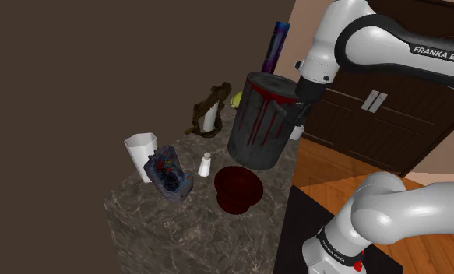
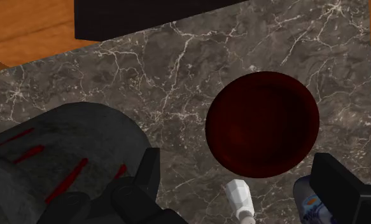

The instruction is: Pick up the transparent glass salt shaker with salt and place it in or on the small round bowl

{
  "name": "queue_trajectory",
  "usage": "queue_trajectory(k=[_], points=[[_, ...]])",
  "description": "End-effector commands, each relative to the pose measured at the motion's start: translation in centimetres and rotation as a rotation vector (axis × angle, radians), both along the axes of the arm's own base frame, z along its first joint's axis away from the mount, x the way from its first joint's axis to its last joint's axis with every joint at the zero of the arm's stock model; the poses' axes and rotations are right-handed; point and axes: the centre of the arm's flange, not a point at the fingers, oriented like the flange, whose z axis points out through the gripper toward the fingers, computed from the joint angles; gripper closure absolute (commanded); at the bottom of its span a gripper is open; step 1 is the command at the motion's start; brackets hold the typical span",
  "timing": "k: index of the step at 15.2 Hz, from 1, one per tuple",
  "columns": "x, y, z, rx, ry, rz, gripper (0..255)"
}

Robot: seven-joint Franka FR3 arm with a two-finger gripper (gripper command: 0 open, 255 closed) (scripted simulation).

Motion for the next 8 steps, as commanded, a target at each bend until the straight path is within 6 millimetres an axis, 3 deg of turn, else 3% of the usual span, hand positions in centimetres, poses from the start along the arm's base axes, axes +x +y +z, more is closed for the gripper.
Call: queue_trajectory(k=[1, 8], points=[[0.0, 0.0, 0.0, 0.000, 0.000, 0.000, 0], [5.9, 2.8, -6.1, 0.018, -0.013, -0.058, 0]])
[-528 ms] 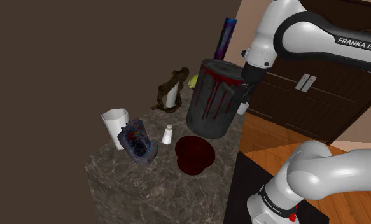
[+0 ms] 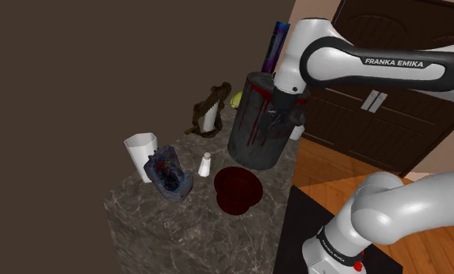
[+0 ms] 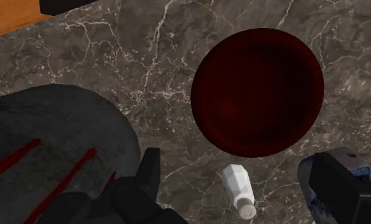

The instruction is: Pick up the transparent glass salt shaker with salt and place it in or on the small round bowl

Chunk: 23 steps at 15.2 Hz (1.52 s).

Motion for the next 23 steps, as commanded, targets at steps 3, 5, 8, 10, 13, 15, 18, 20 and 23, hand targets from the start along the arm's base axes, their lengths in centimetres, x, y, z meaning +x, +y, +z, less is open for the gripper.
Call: queue_trajectory(k=[3, 5, 8, 10, 13, 15, 18, 20, 23], points=[[3.4, 1.4, -3.8, 0.011, -0.009, -0.034, 0], [5.2, 2.1, -5.5, 0.016, -0.013, -0.051, 0], [7.8, 3.2, -8.1, 0.024, -0.019, -0.076, 0], [9.7, 3.9, -9.8, 0.029, -0.022, -0.092, 0], [12.4, 4.8, -12.3, 0.037, -0.028, -0.117, 0], [14.3, 5.5, -13.9, 0.042, -0.032, -0.134, 0], [17.1, 6.3, -16.4, 0.050, -0.037, -0.159, 0], [17.6, 6.5, -17.4, 0.051, -0.038, -0.163, 0], [17.7, 6.7, -19.0, 0.051, -0.038, -0.163, 0]])
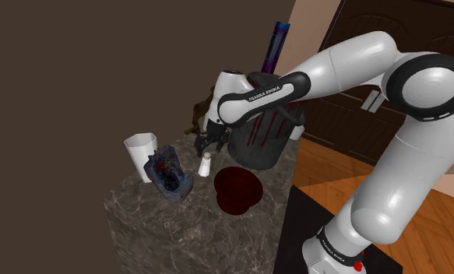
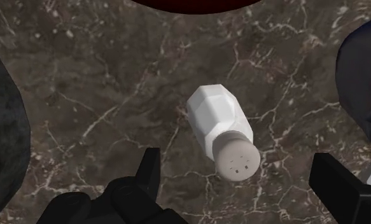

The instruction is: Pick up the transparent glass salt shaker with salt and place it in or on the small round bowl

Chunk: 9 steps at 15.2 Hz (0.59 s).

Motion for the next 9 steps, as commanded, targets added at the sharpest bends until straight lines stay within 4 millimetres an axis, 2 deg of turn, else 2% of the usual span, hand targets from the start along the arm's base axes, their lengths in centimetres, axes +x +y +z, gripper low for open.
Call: queue_trajectory(k=[1, 4, 9], points=[[0.1, 0.1, -1.0, 0.000, -0.001, 0.000, 0], [0.1, 0.2, -2.4, 0.000, -0.001, 0.000, 0], [0.1, 0.2, -2.4, 0.000, -0.001, 0.000, 0]])
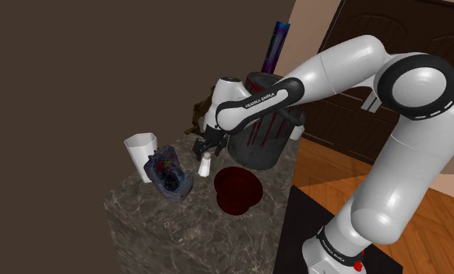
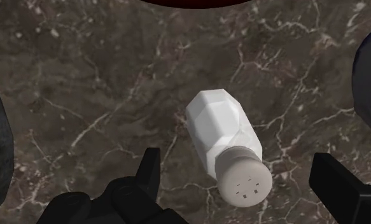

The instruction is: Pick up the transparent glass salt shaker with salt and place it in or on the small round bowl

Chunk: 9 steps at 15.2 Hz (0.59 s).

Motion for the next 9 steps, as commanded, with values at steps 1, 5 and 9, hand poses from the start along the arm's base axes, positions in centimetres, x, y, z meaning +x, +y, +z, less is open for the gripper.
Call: queue_trajectory(k=[1, 5, 9], points=[[0.00, 0.00, -0.01, 0.000, 0.000, 0.000, 0], [0.00, 0.00, 0.00, 0.000, 0.000, 0.000, 255], [0.00, -0.01, 0.00, 0.000, 0.000, 0.000, 255]])
